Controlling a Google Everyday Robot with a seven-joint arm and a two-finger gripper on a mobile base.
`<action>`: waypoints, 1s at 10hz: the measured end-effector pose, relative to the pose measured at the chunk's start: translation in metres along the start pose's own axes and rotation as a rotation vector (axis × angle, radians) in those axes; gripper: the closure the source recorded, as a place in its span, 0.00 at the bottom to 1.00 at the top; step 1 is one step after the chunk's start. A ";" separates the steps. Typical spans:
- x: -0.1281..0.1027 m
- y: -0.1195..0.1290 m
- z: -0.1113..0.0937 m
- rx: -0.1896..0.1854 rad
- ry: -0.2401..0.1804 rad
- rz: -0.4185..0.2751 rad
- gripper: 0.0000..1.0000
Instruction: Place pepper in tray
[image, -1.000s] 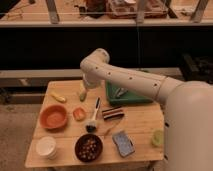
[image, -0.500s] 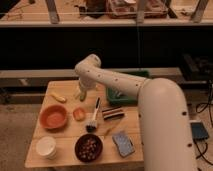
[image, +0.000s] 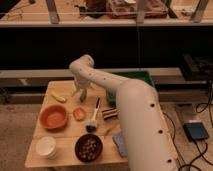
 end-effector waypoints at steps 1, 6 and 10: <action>0.003 -0.001 0.002 0.001 -0.006 0.002 0.20; 0.010 0.004 0.038 0.014 -0.051 0.037 0.20; 0.005 0.003 0.051 0.021 -0.072 0.041 0.32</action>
